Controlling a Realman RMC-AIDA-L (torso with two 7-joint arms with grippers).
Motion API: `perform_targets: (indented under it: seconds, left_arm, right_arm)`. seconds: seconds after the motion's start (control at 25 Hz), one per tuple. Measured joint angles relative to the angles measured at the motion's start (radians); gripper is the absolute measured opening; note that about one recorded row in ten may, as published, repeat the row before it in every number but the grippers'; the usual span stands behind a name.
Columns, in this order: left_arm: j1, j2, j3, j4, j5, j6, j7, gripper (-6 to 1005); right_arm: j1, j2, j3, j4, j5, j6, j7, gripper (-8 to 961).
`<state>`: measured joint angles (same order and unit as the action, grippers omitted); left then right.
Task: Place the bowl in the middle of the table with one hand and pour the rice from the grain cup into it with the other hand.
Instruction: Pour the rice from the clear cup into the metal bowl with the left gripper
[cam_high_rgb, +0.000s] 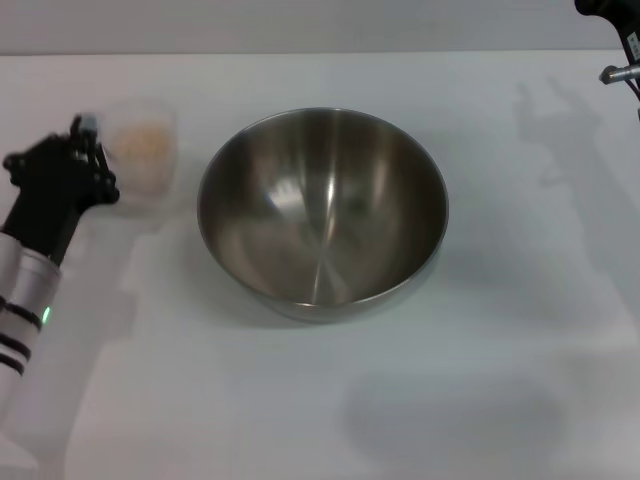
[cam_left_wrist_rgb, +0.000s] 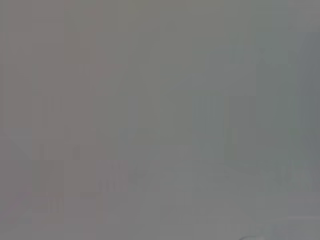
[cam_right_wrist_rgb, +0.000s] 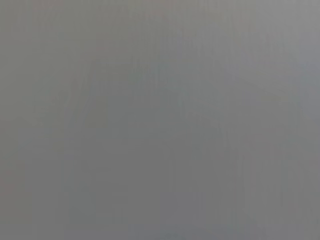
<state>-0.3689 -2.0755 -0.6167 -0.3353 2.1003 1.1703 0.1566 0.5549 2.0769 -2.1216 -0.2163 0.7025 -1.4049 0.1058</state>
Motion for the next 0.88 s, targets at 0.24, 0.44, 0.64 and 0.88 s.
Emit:
perform_targets:
  seconds: [0.24,0.44,0.64,0.88]
  left_arm:
    - [-0.052,-0.002,0.008,-0.039,0.007,0.126,0.297,27]
    - [-0.070,-0.003,0.011,-0.110,0.068,0.131,0.655,27]
    - [-0.082,-0.004,0.023,-0.141,0.128,0.128,0.920,26]
    - [-0.094,-0.005,0.073,-0.145,0.148,0.121,1.184,27]
  right_arm:
    - [0.011,0.000,-0.003,0.000,0.000,0.001,-0.003,408]
    - [0.013,0.000,-0.004,0.000,0.000,0.001,-0.005,408]
    - [0.013,0.000,-0.002,0.001,0.000,0.001,-0.005,408]
    - [0.013,0.000,-0.001,0.002,0.000,0.001,-0.005,408]
